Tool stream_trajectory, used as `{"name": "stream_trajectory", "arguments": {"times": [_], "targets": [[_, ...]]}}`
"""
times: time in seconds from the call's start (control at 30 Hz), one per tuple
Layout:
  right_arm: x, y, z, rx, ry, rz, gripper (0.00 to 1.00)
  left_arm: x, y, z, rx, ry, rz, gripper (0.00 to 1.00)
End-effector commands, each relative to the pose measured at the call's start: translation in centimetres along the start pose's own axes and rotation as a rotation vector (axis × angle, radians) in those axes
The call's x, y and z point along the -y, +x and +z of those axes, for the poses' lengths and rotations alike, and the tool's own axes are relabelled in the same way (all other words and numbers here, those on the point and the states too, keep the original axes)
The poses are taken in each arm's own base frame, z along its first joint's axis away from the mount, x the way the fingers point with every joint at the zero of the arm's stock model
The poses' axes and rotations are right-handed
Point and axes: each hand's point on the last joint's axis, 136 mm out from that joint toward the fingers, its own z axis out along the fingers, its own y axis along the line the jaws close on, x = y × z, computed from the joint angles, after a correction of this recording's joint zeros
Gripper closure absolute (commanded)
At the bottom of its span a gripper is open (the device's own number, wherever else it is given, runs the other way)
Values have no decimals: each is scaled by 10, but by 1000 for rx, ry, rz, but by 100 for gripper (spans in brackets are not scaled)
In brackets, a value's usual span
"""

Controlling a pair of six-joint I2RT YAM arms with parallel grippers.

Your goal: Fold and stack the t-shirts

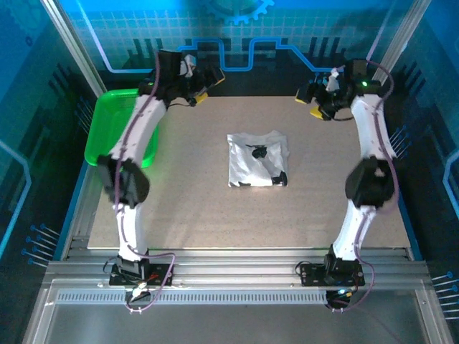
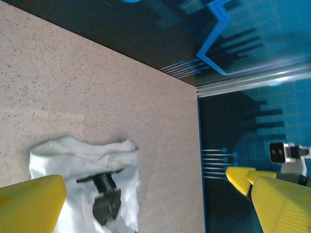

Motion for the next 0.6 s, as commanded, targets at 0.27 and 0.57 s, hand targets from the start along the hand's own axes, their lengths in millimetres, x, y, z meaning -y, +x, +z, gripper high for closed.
{"name": "stream_trajectory", "arguments": {"times": [0.27, 0.57], "targets": [[39, 95, 14, -97, 40, -114, 10, -45, 98, -52, -59, -83, 106, 1], [71, 87, 113, -277, 95, -83, 20, -93, 132, 64, -306, -223, 75, 23]]}}
